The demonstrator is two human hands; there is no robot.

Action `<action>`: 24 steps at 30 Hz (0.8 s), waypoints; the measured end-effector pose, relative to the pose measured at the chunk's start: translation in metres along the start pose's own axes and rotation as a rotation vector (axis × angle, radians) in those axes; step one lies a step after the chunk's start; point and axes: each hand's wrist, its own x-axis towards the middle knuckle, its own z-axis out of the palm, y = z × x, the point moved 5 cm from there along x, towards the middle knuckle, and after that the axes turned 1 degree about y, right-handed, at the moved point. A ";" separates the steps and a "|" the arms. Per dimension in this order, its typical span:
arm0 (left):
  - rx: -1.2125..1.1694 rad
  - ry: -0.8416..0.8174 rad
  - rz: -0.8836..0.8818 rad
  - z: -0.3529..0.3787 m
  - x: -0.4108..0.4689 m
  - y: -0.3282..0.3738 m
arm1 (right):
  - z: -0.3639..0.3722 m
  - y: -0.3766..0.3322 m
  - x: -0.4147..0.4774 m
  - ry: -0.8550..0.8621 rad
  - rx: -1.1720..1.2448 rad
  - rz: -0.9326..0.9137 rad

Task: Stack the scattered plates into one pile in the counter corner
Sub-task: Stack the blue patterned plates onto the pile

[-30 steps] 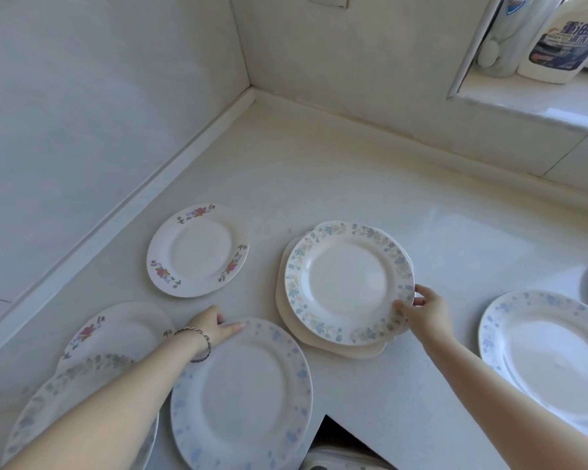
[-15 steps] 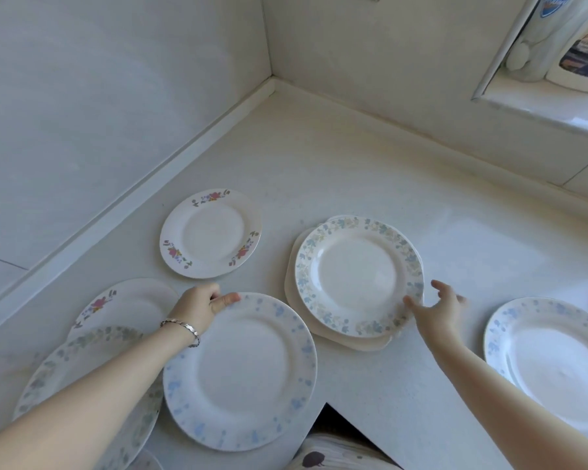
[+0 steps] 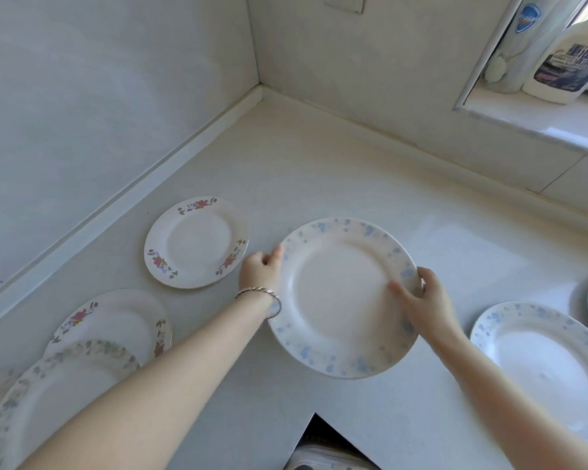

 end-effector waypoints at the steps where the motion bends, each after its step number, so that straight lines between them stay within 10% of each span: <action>1: 0.113 -0.075 0.037 0.013 -0.001 0.007 | -0.004 0.008 0.007 0.011 0.001 0.018; 11: 0.684 -0.233 0.035 0.066 0.008 0.027 | 0.007 0.022 0.050 0.079 -0.143 0.065; 24: 0.600 -0.210 -0.079 0.078 0.011 0.011 | 0.017 0.023 0.055 0.032 -0.512 -0.064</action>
